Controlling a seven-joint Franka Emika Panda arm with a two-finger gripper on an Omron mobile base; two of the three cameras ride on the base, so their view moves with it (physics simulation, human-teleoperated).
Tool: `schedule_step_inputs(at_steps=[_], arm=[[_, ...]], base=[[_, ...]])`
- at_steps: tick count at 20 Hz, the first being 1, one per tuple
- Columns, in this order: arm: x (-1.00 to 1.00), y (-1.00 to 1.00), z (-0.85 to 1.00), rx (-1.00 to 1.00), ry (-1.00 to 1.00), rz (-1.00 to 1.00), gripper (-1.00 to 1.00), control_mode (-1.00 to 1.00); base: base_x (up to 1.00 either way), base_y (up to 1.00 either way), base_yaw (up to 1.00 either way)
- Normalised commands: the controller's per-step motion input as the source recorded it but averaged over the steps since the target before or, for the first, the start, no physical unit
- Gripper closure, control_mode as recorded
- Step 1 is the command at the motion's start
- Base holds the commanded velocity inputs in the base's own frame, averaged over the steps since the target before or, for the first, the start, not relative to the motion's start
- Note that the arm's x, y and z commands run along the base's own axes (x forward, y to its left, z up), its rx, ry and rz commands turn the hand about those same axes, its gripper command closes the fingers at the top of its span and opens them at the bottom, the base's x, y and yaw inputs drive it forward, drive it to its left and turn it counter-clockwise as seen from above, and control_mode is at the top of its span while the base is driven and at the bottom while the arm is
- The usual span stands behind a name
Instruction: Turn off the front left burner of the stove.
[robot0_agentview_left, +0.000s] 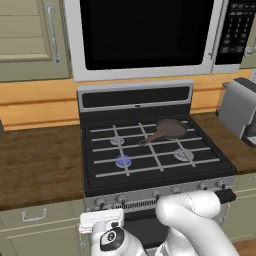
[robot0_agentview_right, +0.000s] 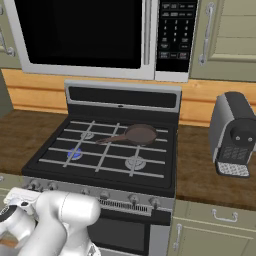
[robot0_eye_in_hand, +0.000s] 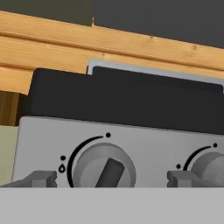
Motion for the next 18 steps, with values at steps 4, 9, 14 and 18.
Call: schedule_step_inputs(at_steps=[4, 9, 14, 18], arm=[[0.13, 0.05, -0.12, 0.04, 0.0, 0.0, -1.0, -1.0], [0.0, 0.0, -0.16, 0.08, 0.0, 0.0, -1.0, -1.0], [0.0, 0.0, 0.0, 0.0, 0.0, 0.0, 1.0, -1.0], [0.0, 0.0, 0.01, 0.0, 0.0, 0.0, 1.0, -1.0]], base=[[0.0, 0.0, 0.0], [0.0, 0.0, 0.0], [0.0, 0.0, 0.0], [0.0, 0.0, 0.0]])
